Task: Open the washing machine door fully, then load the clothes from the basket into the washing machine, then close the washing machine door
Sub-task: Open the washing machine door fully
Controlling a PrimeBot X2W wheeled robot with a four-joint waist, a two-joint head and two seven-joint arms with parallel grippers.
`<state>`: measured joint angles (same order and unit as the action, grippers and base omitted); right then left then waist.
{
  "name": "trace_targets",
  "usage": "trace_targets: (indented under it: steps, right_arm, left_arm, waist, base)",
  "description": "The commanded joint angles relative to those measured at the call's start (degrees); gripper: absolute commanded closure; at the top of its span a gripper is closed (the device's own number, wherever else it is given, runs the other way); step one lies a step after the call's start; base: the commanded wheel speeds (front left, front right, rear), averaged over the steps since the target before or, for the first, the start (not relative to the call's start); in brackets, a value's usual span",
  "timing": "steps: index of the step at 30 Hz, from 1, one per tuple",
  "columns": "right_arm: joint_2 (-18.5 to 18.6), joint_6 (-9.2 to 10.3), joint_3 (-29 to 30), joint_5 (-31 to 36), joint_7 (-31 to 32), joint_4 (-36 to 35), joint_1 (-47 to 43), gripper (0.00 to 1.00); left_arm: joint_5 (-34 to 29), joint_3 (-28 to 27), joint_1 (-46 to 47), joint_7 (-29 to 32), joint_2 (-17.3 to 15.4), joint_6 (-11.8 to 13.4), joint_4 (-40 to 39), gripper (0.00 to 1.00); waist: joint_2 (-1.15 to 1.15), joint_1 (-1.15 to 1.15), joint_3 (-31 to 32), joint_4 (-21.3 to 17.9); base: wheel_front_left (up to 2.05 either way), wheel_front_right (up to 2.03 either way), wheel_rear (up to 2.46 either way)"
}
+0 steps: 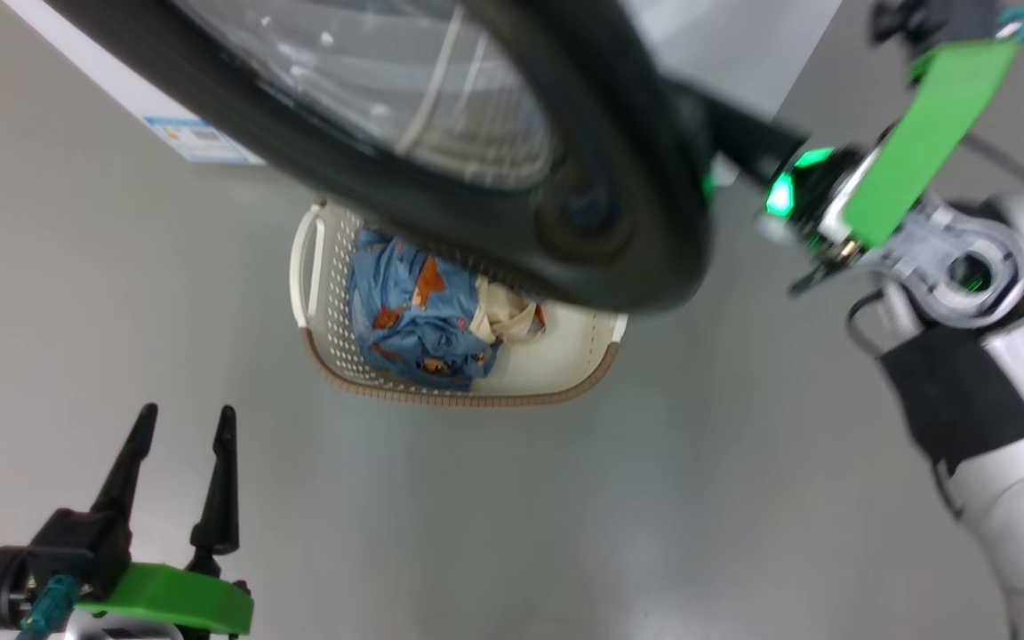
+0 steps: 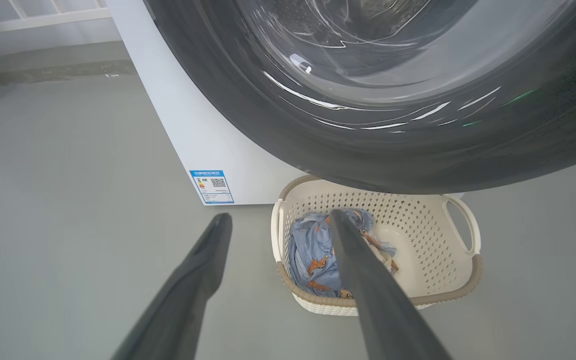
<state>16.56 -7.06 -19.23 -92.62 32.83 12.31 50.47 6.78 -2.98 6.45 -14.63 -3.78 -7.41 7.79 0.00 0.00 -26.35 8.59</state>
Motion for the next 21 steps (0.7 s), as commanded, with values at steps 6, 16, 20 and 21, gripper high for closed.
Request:
trace_targets:
  steps: [6, 16, 20, 21]
  right_arm:
    - [-4.83, -0.43, -3.74, -1.18, 2.96, -4.56, -7.81, 1.00]
    - [-11.56, -0.43, -7.26, -1.56, 5.03, -6.22, -16.00, 1.00]
    - [-12.90, -0.43, -8.65, -1.95, 5.24, -6.48, -17.75, 1.00]
    - [-13.11, -0.43, -9.06, -1.95, 5.12, -6.52, -18.08, 1.00]
  left_arm:
    - [-1.21, -1.93, -0.44, -0.37, -0.32, -0.08, -0.09, 0.00]
    - [-1.36, -2.26, -1.45, -0.37, 0.52, -0.08, 0.51, 0.00]
    - [-1.27, -2.12, -1.80, -0.37, 0.73, -0.08, 0.70, 0.00]
    - [-1.21, -2.02, -1.92, -0.37, 0.77, -0.08, 0.77, 0.00]
  waist:
    - [0.00, 0.00, 4.87, -1.04]
    - [0.00, 0.00, 8.62, -0.43]
    - [0.00, 0.00, 9.90, 0.53]
    - [0.00, 0.00, 10.22, 0.80]
  base:
    - [0.00, 0.00, 0.00]
    - [0.00, 0.00, 0.00]
    - [0.00, 0.00, 0.00]
    - [0.00, 0.00, 0.00]
